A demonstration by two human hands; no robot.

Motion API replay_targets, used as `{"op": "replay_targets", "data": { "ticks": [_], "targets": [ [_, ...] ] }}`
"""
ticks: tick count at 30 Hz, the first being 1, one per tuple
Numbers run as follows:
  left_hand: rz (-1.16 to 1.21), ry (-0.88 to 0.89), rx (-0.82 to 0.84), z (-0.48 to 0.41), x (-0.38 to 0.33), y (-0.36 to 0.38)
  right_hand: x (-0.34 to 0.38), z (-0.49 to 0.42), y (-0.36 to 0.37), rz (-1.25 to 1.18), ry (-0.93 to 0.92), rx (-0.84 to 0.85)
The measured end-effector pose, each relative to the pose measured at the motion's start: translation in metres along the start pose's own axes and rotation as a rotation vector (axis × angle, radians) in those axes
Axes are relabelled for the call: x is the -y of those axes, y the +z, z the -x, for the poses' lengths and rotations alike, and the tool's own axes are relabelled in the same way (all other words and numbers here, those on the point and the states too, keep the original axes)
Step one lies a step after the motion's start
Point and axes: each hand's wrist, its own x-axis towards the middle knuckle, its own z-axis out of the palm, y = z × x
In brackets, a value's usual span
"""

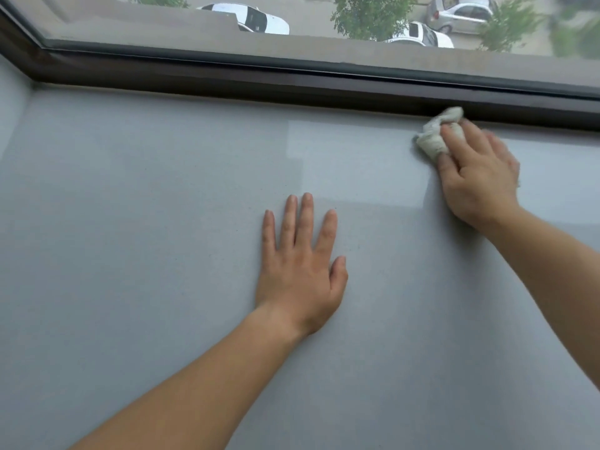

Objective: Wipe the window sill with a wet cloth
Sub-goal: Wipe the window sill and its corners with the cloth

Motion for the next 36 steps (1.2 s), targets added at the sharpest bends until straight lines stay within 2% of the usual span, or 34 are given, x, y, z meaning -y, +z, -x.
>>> {"op": "replay_targets", "data": {
  "ticks": [2, 3, 6, 8, 11, 13, 14, 17, 20, 21, 24, 26, 28, 31, 33, 36],
  "targets": [
    [-0.014, -0.011, -0.004, -0.002, -0.001, 0.001, 0.010, 0.002, 0.003, -0.060, 0.154, -0.026],
    [-0.022, -0.019, 0.005, -0.002, -0.002, 0.000, 0.023, 0.013, 0.007, -0.066, 0.155, -0.025],
    [-0.058, -0.027, 0.030, -0.001, -0.004, -0.001, 0.037, 0.057, 0.014, -0.003, -0.135, 0.044],
    [-0.072, -0.042, 0.020, 0.002, -0.008, -0.003, 0.017, 0.055, 0.005, 0.010, -0.226, 0.091],
    [0.033, -0.106, -0.008, 0.014, -0.024, -0.008, -0.003, 0.034, 0.001, -0.029, -0.011, 0.066],
    [0.136, -0.165, -0.007, 0.028, -0.035, -0.008, 0.009, 0.046, 0.004, -0.068, 0.070, 0.032],
    [0.154, -0.181, -0.004, 0.035, -0.040, -0.006, 0.017, 0.062, 0.006, -0.063, 0.051, 0.028],
    [0.080, -0.180, -0.002, 0.045, -0.044, 0.002, 0.023, 0.106, 0.009, -0.003, -0.181, 0.077],
    [-0.007, -0.179, -0.007, 0.044, -0.043, 0.006, -0.003, 0.091, 0.000, 0.016, -0.309, 0.125],
    [-0.014, -0.178, 0.000, 0.044, -0.043, 0.006, -0.013, 0.080, -0.002, 0.021, -0.267, 0.131],
    [-0.016, -0.177, 0.008, 0.043, -0.041, 0.005, -0.017, 0.064, -0.006, -0.058, 0.009, 0.079],
    [-0.020, -0.176, 0.002, 0.043, -0.040, 0.006, 0.005, 0.085, 0.000, -0.055, 0.048, 0.037],
    [-0.013, -0.168, -0.014, 0.041, -0.039, 0.005, 0.025, 0.123, 0.006, -0.030, -0.102, 0.061],
    [-0.004, -0.163, -0.014, 0.041, -0.037, 0.005, 0.016, 0.150, 0.004, -0.007, -0.302, 0.140],
    [-0.004, -0.169, 0.005, 0.042, -0.036, 0.004, -0.001, 0.137, 0.001, 0.005, -0.251, 0.129],
    [-0.008, -0.167, 0.033, 0.041, -0.037, 0.004, -0.008, 0.125, 0.000, -0.044, 0.032, 0.084]
  ]
}}
